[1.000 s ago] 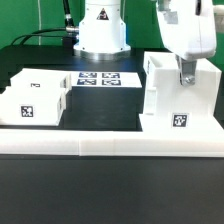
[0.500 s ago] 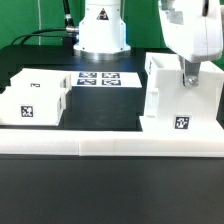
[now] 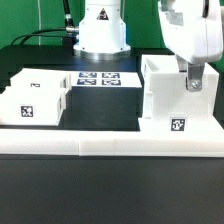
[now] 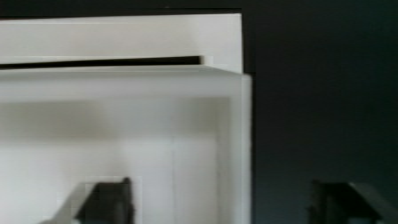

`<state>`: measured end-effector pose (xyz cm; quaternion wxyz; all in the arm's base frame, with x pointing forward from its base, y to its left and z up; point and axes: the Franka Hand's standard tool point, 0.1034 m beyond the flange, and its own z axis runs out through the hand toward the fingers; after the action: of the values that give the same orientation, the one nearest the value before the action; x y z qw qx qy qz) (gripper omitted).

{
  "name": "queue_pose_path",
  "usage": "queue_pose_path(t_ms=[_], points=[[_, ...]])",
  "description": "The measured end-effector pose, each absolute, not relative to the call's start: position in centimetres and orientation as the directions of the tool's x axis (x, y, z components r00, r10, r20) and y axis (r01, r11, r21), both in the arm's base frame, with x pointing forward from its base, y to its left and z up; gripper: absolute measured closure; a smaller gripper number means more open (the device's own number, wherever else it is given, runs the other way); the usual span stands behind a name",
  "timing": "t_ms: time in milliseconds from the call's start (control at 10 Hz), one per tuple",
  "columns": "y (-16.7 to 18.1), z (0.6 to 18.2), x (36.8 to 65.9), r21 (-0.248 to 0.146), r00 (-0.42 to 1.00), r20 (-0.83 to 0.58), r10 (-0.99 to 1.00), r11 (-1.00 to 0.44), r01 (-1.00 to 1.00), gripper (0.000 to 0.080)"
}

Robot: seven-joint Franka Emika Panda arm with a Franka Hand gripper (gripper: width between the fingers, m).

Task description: Assemble drawer

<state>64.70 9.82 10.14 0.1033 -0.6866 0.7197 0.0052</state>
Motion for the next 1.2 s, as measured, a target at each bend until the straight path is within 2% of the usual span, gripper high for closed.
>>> queue_pose_path(t_ms=[100, 400, 800, 900, 1000, 1200], points=[[9.8, 10.2, 64.7, -0.136, -0.034, -0.156, -0.987, 0.055, -0.989, 0.0186], [9.9, 10.2, 64.7, -0.139, -0.014, -0.153, -0.988, 0.036, -0.990, 0.0152], [8.2, 12.8, 61.3, -0.185, 0.325, -0.122, -0.938, -0.300, -0.936, 0.0151], [8.2, 12.7, 61.2, -0.183, 0.319, -0.123, -0.940, -0.294, -0.938, 0.0151], [8.2, 12.6, 61.3, -0.189, 0.375, -0.111, -0.920, -0.351, -0.917, 0.0151], [7.6, 13.2, 60.8, -0.192, 0.583, -0.086, -0.808, -0.560, -0.806, 0.0151]])
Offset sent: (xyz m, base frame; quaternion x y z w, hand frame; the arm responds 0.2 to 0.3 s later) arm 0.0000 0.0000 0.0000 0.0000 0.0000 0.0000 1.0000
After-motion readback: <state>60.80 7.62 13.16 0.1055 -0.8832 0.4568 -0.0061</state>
